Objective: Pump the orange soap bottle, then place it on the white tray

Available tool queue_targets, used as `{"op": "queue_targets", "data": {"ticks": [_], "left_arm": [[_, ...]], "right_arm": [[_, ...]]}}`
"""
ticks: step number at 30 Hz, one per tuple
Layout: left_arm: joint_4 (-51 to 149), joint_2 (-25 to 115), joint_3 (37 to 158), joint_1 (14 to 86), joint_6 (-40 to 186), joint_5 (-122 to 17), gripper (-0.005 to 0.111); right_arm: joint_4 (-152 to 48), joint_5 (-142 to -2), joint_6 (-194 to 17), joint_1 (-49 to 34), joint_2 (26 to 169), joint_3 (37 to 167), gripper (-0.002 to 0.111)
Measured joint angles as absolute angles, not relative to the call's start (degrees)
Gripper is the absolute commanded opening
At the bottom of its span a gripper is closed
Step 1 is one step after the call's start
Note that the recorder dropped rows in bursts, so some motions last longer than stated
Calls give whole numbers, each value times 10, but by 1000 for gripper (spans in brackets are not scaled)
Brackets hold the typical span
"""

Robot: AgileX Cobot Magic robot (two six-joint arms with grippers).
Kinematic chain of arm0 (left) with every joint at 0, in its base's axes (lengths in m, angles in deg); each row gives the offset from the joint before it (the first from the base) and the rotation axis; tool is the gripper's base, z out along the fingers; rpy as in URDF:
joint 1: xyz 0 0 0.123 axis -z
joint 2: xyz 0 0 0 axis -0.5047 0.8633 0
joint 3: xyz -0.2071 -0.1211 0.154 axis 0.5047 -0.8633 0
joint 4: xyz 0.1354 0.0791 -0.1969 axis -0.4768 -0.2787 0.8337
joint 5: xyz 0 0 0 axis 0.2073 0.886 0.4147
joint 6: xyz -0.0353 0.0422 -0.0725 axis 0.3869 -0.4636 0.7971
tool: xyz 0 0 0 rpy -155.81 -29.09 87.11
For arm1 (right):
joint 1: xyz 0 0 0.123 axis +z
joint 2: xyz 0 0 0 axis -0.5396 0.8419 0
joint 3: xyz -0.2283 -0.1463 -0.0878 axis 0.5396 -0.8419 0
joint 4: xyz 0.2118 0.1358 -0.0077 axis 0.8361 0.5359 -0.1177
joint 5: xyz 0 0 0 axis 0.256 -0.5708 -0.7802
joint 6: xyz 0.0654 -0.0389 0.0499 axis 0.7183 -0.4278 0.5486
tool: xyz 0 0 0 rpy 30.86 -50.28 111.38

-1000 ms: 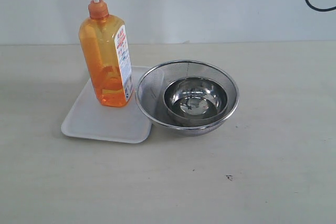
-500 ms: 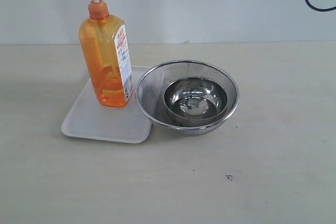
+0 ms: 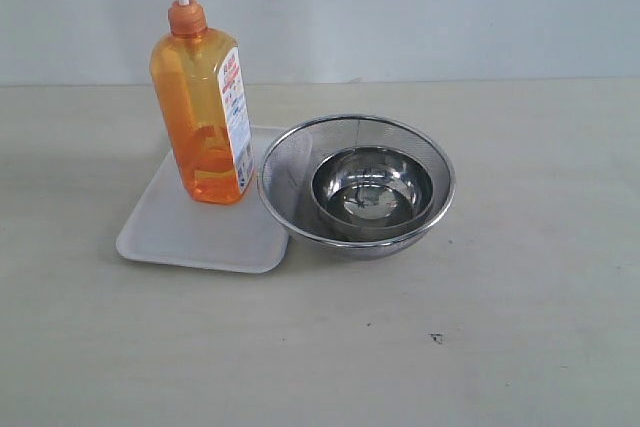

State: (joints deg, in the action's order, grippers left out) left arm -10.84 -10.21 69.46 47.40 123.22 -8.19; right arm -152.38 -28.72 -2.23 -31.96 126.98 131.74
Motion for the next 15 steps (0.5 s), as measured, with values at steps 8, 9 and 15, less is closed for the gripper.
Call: {"op": "queue_targets", "data": {"ticks": [8, 9, 15], "left_arm": [[-108, -102, 695, 474, 1232, -82, 5], [-108, -102, 695, 474, 1232, -82, 5], [-108, -102, 695, 474, 1232, -82, 5]], "right_arm": [[-1523, -615, 128, -320, 1078, 1184, 0], [-1523, -650, 143, -320, 1054, 1165, 0], [-1519, -752, 169, -320, 916, 998, 0]]}}
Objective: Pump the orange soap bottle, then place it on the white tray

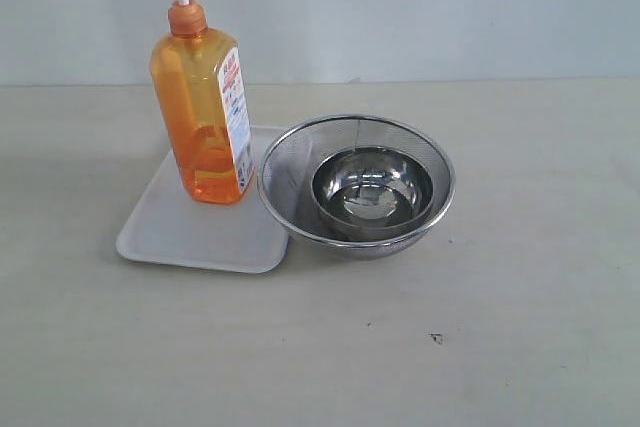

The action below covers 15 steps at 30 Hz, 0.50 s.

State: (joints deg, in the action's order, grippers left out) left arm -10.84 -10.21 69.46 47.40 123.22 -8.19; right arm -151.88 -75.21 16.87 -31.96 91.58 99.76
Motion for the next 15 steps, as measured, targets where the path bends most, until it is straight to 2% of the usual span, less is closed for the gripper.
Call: {"op": "queue_targets", "data": {"ticks": [7, 15], "left_arm": [[-108, -102, 695, 474, 1232, -82, 5], [-108, -102, 695, 474, 1232, -84, 5]], "right_arm": [[-1516, -760, 171, -320, 804, 829, 0], [-1513, -749, 171, -320, 729, 747, 0]]}}
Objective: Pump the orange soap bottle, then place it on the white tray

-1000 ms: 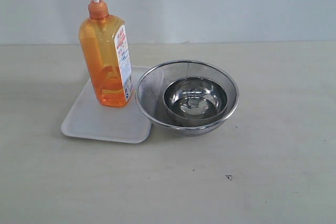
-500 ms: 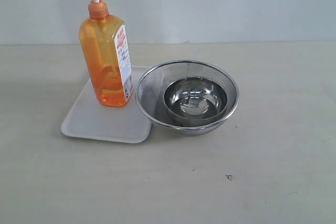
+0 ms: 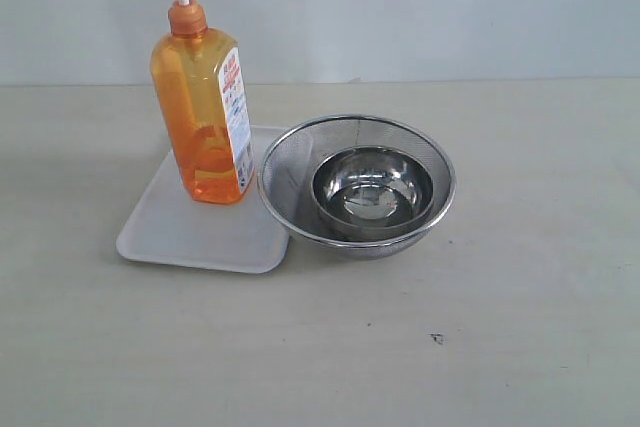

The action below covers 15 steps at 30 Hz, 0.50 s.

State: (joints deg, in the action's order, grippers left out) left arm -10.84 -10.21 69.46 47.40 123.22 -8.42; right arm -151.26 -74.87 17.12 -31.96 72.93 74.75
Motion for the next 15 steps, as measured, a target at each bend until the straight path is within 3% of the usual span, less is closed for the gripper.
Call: {"op": "queue_targets", "data": {"ticks": [4, 9, 12, 15], "left_arm": [[-108, -102, 695, 474, 1232, -84, 5], [-108, -102, 695, 474, 1232, -84, 5], [-108, -102, 695, 474, 1232, -84, 5], [-108, -102, 695, 474, 1232, -84, 5]], "right_arm": [[-1419, -758, 145, -320, 697, 720, 0], [-1116, -829, -78, -320, 643, 689, 0], [-937, -849, -339, -320, 600, 674, 0], [-654, -838, -767, -320, 527, 647, 0]]}}
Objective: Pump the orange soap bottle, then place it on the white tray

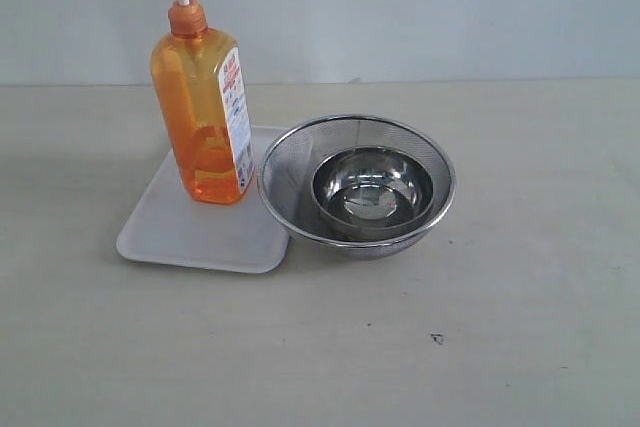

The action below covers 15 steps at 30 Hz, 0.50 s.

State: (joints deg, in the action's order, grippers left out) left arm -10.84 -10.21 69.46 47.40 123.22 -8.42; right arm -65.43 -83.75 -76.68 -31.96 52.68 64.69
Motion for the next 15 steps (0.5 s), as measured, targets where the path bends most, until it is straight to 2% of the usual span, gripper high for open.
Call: {"op": "queue_targets", "data": {"ticks": [1, 3, 8, 15], "left_arm": [[-108, -102, 695, 474, 1232, -84, 5], [-108, -102, 695, 474, 1232, -84, 5], [-108, -102, 695, 474, 1232, -84, 5], [-108, -102, 695, 474, 1232, -84, 5]], "right_arm": [[-584, -838, -873, -320, 501, 633, 0], [-536, -838, -942, -320, 453, 599, 0], [-514, -839, -891, -320, 331, 509, 0], [-514, -842, -897, -320, 261, 411, 0]]}}
